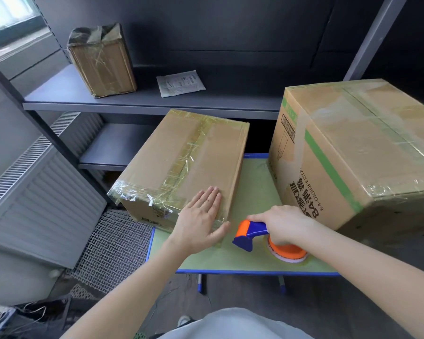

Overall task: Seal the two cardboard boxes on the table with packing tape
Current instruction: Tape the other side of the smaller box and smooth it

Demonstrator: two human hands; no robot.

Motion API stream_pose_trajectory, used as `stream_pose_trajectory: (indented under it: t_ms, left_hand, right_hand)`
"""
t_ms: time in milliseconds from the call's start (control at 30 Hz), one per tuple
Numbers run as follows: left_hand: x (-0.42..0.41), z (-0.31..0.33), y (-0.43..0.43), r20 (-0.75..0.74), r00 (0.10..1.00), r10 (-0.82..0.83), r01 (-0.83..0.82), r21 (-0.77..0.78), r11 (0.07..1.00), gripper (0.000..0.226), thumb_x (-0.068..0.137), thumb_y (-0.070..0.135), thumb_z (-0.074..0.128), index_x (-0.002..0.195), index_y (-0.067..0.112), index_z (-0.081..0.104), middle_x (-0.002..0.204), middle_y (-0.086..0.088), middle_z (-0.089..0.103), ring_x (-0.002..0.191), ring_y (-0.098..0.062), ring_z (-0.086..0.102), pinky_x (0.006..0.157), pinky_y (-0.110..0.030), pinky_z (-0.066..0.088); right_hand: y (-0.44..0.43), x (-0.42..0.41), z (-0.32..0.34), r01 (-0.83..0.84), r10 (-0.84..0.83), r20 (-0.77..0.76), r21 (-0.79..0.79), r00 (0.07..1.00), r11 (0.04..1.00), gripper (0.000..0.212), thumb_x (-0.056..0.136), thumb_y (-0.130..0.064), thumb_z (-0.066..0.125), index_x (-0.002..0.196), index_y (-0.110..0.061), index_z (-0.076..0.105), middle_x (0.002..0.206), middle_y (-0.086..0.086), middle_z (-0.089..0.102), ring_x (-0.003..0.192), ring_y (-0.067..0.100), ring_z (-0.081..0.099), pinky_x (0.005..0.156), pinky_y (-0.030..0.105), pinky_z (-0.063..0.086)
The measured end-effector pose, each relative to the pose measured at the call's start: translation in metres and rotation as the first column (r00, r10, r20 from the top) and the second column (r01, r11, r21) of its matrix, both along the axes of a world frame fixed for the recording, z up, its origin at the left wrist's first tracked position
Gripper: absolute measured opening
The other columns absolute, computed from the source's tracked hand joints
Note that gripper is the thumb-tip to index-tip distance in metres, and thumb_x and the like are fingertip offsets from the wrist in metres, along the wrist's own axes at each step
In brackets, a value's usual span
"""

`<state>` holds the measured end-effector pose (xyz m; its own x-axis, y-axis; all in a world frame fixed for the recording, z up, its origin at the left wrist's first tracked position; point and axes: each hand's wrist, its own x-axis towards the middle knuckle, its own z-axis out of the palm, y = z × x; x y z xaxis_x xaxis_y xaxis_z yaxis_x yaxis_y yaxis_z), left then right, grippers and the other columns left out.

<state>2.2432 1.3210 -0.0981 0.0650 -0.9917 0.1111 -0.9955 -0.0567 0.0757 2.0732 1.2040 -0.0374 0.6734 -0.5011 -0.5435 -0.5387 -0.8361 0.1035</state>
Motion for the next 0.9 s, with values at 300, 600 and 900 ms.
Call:
stream_pose_trajectory:
  t_ms: [300, 600, 900]
  left_hand:
    - [-0.044, 0.002, -0.018, -0.052, 0.942, 0.331, -0.329, 0.043, 0.943, 0.074, 0.094, 0.045, 0.035, 0.145, -0.005, 0.015, 0.154, -0.022, 0.013, 0.144, -0.032, 0.008, 0.118, -0.039, -0.001]
    - [-0.042, -0.006, -0.019, 0.095, 0.937, 0.336, -0.332, -0.056, 0.942, 0.065, 0.076, 0.023, 0.069, 0.129, -0.009, 0.049, 0.135, -0.025, 0.048, 0.129, -0.032, 0.044, 0.109, -0.037, 0.036]
    - [-0.042, -0.007, -0.018, 0.110, 0.962, 0.249, -0.230, -0.155, 0.961, 0.063, 0.050, 0.020, 0.085, 0.105, -0.007, 0.068, 0.110, -0.023, 0.066, 0.106, -0.030, 0.064, 0.088, -0.037, 0.053]
  right_hand:
    - [0.001, 0.030, -0.010, -0.037, 0.035, -0.094, -0.017, 0.995, 0.999, 0.061, 0.085, -0.012, 0.045, 0.137, -0.041, 0.034, 0.114, 0.003, 0.054, 0.103, 0.027, 0.055, 0.071, 0.032, 0.042]
    - [0.000, 0.017, -0.019, 0.087, -0.074, -0.264, 0.037, 0.962, 0.996, 0.065, 0.083, -0.013, 0.046, 0.143, -0.031, 0.029, 0.126, 0.007, 0.050, 0.112, 0.029, 0.053, 0.087, 0.037, 0.048]
    - [-0.022, 0.021, 0.026, 0.453, -0.347, 0.397, -0.212, 0.850, 0.866, 0.091, 0.084, -0.038, 0.055, 0.148, -0.025, -0.008, 0.115, 0.018, 0.046, 0.104, 0.035, 0.050, 0.082, 0.038, 0.039]
